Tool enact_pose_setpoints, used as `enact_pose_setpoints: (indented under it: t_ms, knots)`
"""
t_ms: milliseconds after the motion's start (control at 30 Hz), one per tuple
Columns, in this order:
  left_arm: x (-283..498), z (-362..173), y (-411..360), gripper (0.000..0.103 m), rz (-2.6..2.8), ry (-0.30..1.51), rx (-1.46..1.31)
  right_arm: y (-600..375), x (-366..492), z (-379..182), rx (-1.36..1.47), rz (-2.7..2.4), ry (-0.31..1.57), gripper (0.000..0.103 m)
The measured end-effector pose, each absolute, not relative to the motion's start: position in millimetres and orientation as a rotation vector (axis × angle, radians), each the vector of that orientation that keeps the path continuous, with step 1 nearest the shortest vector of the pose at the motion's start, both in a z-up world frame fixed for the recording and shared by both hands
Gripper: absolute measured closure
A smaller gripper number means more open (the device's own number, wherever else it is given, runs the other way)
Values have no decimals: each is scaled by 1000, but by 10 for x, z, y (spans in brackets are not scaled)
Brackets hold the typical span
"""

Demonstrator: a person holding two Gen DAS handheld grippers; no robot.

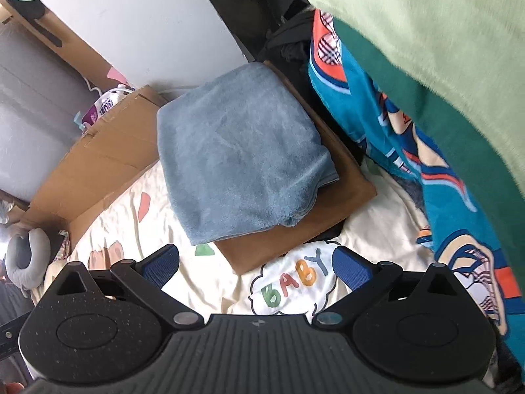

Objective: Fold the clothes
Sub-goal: 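Open both grippers and pull them back from the jeans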

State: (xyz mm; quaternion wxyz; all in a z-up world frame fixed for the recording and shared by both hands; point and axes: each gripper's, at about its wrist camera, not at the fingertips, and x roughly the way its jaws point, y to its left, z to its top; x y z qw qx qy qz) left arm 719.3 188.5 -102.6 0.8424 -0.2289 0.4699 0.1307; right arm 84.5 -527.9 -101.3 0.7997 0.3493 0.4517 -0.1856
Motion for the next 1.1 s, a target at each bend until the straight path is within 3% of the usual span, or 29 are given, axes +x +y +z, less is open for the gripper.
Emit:
enact_pose_setpoints:
  t_ms: [1100]
  knots:
    - [6011, 508, 2100, 1, 321, 1006, -342, -4589, 544, 506, 610, -332, 970, 0]
